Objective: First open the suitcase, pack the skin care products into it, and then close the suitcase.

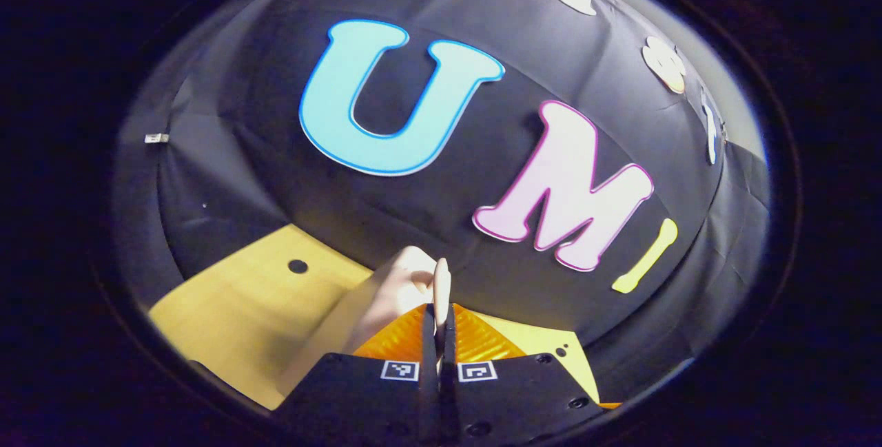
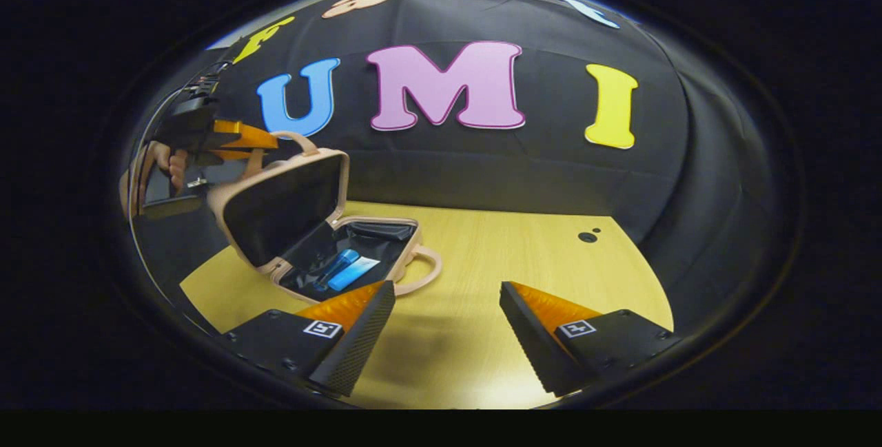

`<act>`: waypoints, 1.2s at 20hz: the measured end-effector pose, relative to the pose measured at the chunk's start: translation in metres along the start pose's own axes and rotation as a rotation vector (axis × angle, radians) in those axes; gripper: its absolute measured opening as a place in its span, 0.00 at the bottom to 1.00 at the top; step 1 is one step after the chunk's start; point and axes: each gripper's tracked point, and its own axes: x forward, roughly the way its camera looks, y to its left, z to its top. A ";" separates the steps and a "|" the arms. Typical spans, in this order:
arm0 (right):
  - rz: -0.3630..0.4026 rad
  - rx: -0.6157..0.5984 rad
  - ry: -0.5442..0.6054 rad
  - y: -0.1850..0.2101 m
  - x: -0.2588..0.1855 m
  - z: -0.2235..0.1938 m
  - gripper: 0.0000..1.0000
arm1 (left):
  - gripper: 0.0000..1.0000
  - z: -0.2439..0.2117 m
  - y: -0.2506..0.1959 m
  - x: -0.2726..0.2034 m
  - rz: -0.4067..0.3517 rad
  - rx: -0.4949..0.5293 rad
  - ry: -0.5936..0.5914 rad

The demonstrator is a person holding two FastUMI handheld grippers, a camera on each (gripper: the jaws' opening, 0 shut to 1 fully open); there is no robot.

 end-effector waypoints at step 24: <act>-0.173 0.101 -0.178 -0.061 -0.097 0.065 0.98 | 0.95 -0.076 -0.063 -0.063 -0.108 0.182 0.002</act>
